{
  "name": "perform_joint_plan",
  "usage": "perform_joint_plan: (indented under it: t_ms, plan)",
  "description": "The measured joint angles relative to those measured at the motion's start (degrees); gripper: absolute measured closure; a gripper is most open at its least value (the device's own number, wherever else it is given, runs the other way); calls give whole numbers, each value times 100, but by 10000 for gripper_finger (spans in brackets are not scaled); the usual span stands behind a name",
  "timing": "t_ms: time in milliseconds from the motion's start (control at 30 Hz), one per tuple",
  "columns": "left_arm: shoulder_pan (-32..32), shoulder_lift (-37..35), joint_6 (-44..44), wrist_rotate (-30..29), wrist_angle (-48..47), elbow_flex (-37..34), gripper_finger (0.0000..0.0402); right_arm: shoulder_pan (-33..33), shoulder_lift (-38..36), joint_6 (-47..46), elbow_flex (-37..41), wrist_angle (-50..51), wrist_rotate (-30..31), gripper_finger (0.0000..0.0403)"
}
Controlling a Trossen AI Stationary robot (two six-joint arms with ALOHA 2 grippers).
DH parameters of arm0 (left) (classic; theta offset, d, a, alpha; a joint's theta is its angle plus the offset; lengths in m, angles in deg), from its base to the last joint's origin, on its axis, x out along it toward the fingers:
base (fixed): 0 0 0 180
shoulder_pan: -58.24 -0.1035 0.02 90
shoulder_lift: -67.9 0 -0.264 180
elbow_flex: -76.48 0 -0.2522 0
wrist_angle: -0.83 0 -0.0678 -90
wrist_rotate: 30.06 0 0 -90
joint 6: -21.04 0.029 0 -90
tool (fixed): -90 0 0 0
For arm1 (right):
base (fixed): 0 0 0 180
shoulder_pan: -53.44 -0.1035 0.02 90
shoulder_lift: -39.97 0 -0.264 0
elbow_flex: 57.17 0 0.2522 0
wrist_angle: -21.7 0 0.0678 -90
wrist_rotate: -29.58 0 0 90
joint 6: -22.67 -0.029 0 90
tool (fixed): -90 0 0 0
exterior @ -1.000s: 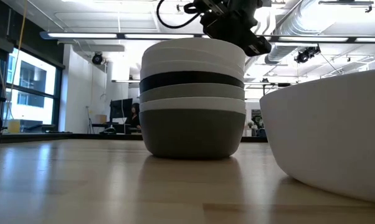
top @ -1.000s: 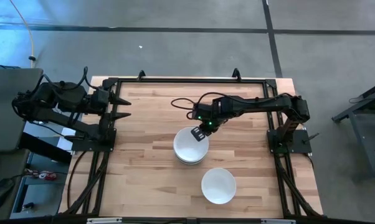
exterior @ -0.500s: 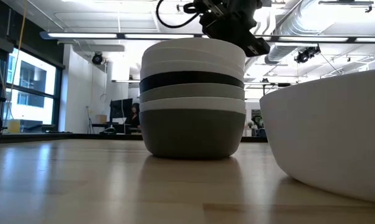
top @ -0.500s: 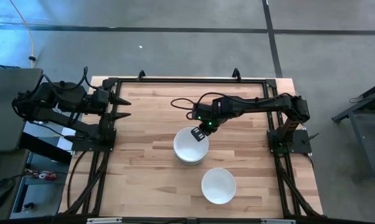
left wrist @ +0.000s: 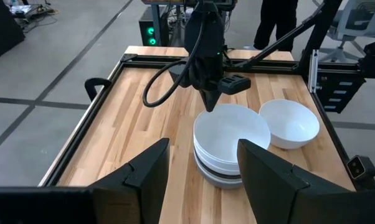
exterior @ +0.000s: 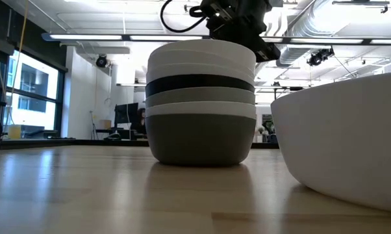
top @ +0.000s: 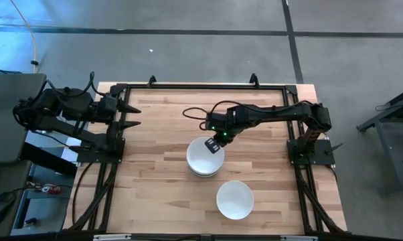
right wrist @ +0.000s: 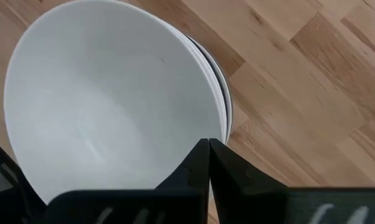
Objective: Nest bowls inside each other
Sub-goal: Stack the white bowl on top of the white bowl
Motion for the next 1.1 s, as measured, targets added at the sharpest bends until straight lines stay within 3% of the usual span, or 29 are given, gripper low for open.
perform_joint_plan:
  t_ms: [567,767,1100]
  plan:
    - [4,-2,-70,6,5,0,225,-15,225,154,-134,39,-2,403]
    - [4,126,-116,635,120,-57,225,-102,210,546,-698,-129,-20,403]
    - [7,586,-163,1702,2398,-1964,225,-431,201,1927,-1352,-980,-31,402]
